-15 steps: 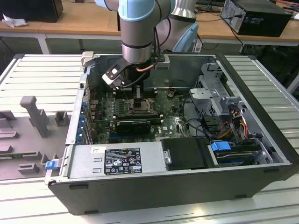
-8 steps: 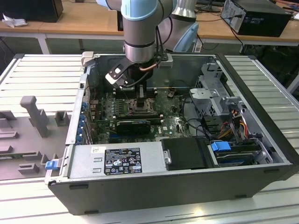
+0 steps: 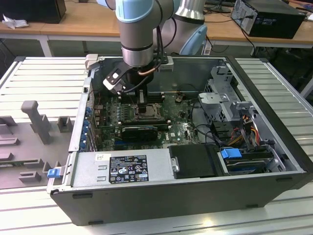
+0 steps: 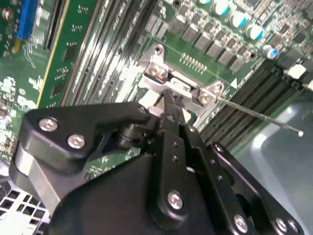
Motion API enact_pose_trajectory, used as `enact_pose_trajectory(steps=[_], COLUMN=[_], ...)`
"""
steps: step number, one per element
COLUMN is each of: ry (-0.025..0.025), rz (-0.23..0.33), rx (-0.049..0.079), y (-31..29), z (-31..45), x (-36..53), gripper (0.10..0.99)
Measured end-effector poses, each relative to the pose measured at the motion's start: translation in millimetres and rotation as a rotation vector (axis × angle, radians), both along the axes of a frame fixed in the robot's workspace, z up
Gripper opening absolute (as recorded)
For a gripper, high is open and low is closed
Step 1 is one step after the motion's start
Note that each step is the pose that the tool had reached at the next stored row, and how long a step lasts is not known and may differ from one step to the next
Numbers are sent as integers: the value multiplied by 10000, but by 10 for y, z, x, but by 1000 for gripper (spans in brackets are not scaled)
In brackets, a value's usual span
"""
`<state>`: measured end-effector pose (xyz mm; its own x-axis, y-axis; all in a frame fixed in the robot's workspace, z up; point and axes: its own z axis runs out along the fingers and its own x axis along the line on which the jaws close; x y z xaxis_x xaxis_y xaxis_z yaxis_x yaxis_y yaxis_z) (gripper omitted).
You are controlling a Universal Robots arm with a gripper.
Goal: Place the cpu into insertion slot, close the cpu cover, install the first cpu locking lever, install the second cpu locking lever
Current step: 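Close the cpu cover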
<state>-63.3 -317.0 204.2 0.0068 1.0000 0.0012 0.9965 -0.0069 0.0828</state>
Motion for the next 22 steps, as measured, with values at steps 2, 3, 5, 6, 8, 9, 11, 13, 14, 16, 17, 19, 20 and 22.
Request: enact_pose_trajectory(steps=[2,3,5,6,8,9,11,13,14,16,17,19,20,22], ry=[-44,-49,-56,-63,-70,-79,-66,-64,-45,256,339,364,365,366], rz=[2,0,-3,0,10,25,31,31,35,30,32,39,38,37], rx=[10,15,15,20,30,48,31,29,32,28,29,29,28,28], y=[2,1,1,2,2,6,3,2,3,2,2,2,2,2], z=[-19,-19,-19,-20,-9,22,80,118,117,118,118,118,118,125], x=[10,19,47,65,92,97,95,94,97,151,194,238,239,239], gripper=[110,110,110,110,110,110,110,110,110,110,110,110,110,110])
